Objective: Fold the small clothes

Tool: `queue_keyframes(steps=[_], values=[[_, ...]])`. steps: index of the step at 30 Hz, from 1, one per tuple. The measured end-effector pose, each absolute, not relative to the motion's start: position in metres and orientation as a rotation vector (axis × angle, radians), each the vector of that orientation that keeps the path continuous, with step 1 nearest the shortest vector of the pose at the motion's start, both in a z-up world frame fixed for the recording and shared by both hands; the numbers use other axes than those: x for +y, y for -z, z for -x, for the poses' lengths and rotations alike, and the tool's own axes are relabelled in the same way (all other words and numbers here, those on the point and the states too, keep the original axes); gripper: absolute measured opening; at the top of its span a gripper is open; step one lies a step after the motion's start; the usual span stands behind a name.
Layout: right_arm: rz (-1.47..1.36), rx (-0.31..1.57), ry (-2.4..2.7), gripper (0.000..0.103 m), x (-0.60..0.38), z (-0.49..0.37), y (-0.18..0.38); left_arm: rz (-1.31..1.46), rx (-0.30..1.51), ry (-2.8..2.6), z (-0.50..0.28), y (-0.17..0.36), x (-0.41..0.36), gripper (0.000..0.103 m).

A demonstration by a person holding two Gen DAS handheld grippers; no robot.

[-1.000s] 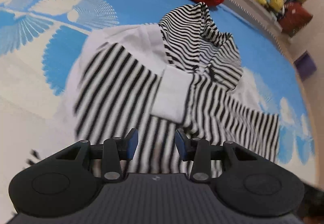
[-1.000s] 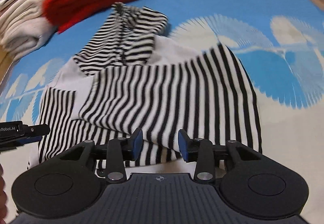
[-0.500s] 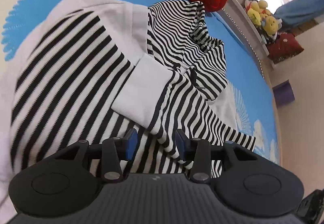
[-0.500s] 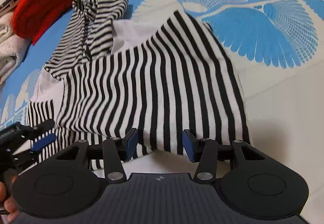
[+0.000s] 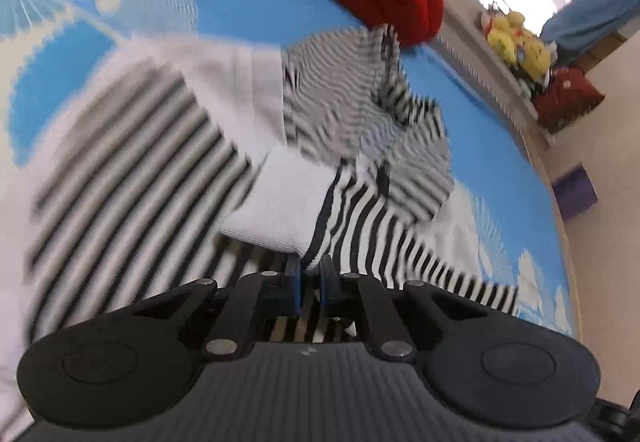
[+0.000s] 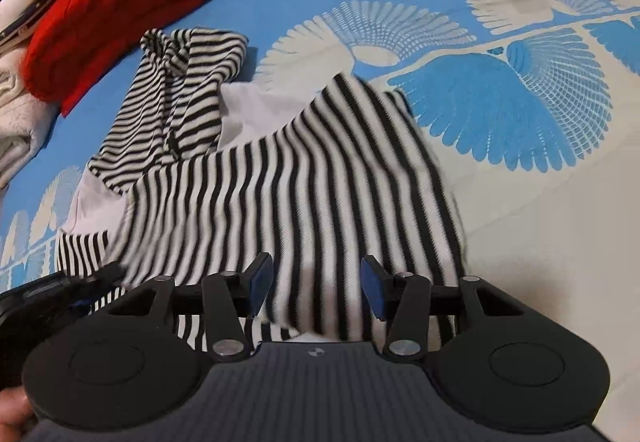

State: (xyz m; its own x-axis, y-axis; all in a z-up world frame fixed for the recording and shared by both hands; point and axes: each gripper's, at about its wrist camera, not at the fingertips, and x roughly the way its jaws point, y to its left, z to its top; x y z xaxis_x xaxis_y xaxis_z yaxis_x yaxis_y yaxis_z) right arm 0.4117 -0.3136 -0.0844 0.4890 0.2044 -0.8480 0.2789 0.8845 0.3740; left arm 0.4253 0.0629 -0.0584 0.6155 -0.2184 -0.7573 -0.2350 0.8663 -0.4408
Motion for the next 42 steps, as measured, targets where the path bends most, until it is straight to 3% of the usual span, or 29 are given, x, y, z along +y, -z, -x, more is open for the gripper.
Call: queue_keyframes(steps=[6, 10, 13, 15, 18, 20, 21, 24, 27, 30, 38, 42], values=[[-0.551, 1.048, 0.111, 0.051, -0.312, -0.409, 0.085, 0.320, 0.767, -0.445, -0.358, -0.002, 0.058, 0.011], [-0.598, 1.114, 0.115, 0.051, -0.305, -0.406, 0.102, 0.364, 0.926, -0.511, -0.350, 0.019, 0.074, 0.021], [-0.598, 1.169, 0.152, 0.051, -0.301, -0.404, 0.117, 0.351, 0.862, -0.519, -0.349, 0.012, 0.085, 0.022], [-0.580, 1.178, 0.201, 0.051, -0.301, -0.402, 0.123, 0.343, 0.837, -0.441, -0.357, 0.008, 0.089, 0.027], [-0.546, 1.178, 0.247, 0.051, -0.303, -0.403, 0.123, 0.396, 0.958, -0.294, -0.376, 0.030, 0.101, 0.036], [-0.548, 1.177, 0.267, 0.051, -0.306, -0.402, 0.123, 0.407, 1.114, -0.296, -0.385, 0.057, 0.111, 0.036], [-0.551, 1.171, 0.277, 0.051, -0.306, -0.402, 0.121, 0.422, 1.145, -0.314, -0.383, 0.065, 0.117, 0.029], [-0.509, 1.099, 0.258, 0.051, -0.298, -0.401, 0.106, 0.399, 1.126, -0.285, -0.381, 0.054, 0.114, 0.032], [-0.524, 1.130, 0.132, 0.059, -0.286, -0.404, 0.108, 0.360, 1.070, -0.247, -0.381, 0.047, 0.104, 0.040], [-0.579, 1.221, 0.130, 0.058, -0.290, -0.405, 0.132, 0.416, 1.168, -0.275, -0.384, 0.068, 0.113, 0.040], [-0.518, 1.128, 0.146, 0.059, -0.289, -0.405, 0.096, 0.258, 1.075, -0.241, -0.385, 0.038, 0.086, 0.041], [-0.446, 1.083, 0.139, 0.060, -0.286, -0.405, 0.082, 0.220, 1.032, -0.217, -0.384, 0.028, 0.068, 0.057]])
